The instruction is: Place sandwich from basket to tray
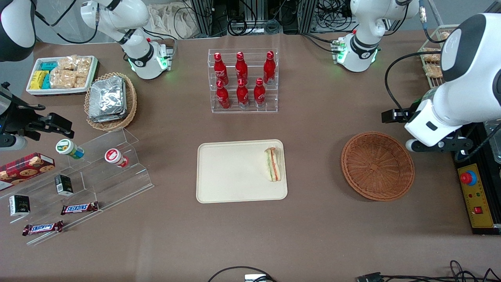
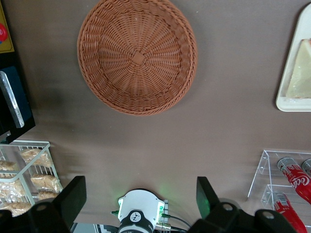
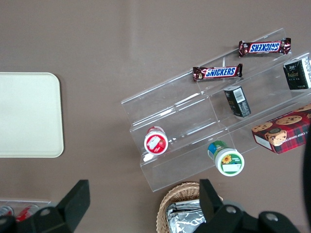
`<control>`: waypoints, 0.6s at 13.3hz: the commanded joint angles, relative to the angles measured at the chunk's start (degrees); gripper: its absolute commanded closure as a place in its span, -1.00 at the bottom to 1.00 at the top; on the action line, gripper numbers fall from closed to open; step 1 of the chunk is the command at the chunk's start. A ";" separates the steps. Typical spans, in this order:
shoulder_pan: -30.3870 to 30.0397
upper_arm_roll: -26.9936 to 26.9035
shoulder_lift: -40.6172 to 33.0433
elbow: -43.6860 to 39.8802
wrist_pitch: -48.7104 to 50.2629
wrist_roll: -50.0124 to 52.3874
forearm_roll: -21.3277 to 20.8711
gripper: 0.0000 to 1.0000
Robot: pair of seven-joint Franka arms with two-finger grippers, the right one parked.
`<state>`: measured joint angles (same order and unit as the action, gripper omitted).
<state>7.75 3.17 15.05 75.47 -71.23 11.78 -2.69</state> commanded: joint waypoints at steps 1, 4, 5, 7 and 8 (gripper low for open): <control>-0.90 0.25 -4.06 4.85 -2.15 -0.62 0.14 -1.00; -2.90 0.34 -8.80 12.48 -7.49 -0.62 0.05 -1.00; -3.27 0.34 -9.86 14.07 -8.39 -0.62 0.14 -1.00; -3.53 0.34 -11.18 15.66 -9.27 -0.62 0.14 -1.00; -4.84 0.78 -12.58 17.50 -11.27 -0.62 0.14 -1.00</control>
<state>4.68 3.13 6.84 87.77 -79.18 11.73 -2.68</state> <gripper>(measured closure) 0.000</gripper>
